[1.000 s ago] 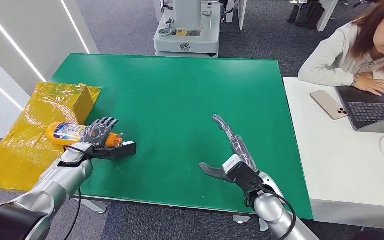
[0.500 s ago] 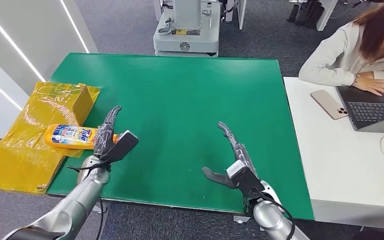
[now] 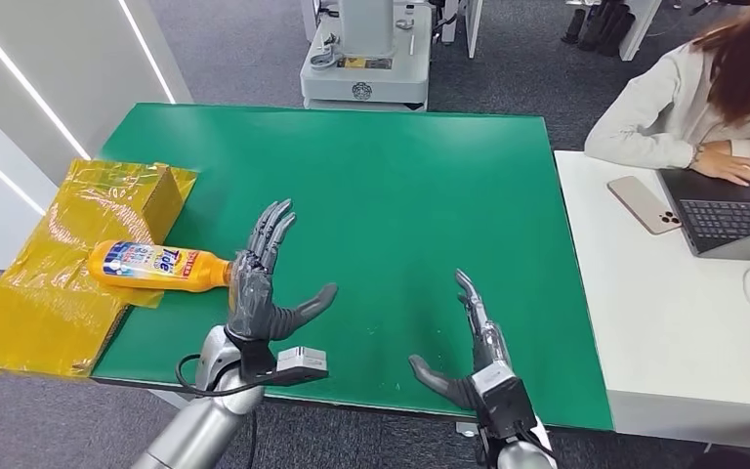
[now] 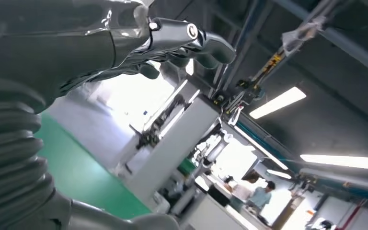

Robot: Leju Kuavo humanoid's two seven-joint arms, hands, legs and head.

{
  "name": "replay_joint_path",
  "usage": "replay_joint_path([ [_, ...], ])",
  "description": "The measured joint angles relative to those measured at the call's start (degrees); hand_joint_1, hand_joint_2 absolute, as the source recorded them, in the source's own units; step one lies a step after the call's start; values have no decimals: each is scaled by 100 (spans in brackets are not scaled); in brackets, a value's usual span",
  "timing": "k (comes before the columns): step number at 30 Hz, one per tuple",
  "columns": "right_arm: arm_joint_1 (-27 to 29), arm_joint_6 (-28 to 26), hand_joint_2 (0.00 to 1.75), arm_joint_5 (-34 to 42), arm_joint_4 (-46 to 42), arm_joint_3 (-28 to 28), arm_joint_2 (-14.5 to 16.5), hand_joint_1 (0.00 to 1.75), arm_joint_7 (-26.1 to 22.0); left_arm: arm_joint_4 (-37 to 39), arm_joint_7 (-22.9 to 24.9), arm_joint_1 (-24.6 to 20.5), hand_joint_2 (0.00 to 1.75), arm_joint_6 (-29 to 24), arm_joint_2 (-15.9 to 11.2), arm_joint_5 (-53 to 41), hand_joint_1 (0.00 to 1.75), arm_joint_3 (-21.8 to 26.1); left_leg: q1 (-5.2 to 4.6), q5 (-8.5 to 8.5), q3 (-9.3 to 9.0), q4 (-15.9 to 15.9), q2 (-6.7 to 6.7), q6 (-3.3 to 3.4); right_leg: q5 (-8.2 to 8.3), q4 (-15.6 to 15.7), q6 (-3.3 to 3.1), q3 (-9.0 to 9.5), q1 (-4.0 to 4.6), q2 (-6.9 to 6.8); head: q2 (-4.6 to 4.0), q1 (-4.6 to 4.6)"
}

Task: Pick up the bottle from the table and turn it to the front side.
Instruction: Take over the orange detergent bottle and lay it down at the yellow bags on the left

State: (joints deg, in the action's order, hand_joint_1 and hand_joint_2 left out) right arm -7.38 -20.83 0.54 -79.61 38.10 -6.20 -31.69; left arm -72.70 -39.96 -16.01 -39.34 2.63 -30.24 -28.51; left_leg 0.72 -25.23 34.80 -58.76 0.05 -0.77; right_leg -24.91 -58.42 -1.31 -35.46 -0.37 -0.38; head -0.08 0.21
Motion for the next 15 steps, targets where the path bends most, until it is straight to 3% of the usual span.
replay_joint_path([
  [3, 434, -171, 175, 2, -361, -138, 27, 0, -46, 76, 341, 58, 175, 573, -29, 1679, 0, -496, 0, -1, 4, 2, -1, 0, -2, -1, 1, 0, 0, 0, -1, 0],
  [7, 896, -326, 175, 189, -698, -300, 45, 0, -74, 226, 748, 240, 175, 1419, -42, 3095, 0, -734, 0, -5, 3, 2, 7, 4, -2, 0, 1, -2, 0, 13, -1, 0],
  [15, 1479, -580, 175, 794, -1044, -430, 45, 0, -42, 469, 938, 627, 175, 1852, -113, 3746, 0, -784, 0, -13, 5, 2, 8, 4, -9, 0, 3, -3, 0, 12, 0, 1],
])
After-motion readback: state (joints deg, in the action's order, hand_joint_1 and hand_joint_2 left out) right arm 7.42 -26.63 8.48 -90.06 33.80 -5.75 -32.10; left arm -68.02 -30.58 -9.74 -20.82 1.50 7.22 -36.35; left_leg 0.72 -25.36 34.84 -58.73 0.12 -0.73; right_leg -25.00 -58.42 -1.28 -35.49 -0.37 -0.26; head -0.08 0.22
